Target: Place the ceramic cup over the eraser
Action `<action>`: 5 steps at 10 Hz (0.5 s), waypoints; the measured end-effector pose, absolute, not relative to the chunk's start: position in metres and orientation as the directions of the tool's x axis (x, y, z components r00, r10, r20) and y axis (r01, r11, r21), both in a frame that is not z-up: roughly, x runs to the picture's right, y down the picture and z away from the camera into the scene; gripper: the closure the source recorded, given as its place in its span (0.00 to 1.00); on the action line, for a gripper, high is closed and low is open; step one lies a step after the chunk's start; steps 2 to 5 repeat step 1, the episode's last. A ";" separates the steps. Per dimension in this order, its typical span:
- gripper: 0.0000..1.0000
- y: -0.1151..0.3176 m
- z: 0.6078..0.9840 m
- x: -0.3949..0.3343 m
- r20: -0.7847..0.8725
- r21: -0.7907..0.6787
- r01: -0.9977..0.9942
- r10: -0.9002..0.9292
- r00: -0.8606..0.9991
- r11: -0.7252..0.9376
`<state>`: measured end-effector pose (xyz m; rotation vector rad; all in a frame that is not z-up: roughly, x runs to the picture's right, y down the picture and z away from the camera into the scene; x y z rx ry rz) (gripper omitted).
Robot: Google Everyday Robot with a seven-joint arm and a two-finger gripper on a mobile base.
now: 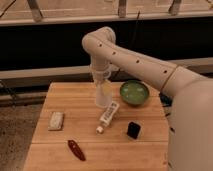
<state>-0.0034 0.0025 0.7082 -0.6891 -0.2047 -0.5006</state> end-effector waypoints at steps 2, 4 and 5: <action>1.00 0.007 0.702 0.007 0.332 -0.564 0.489 -0.360 0.872 0.665; 1.00 0.007 0.702 0.007 0.332 -0.564 0.489 -0.360 0.872 0.665; 1.00 0.007 0.702 0.007 0.332 -0.564 0.489 -0.360 0.872 0.665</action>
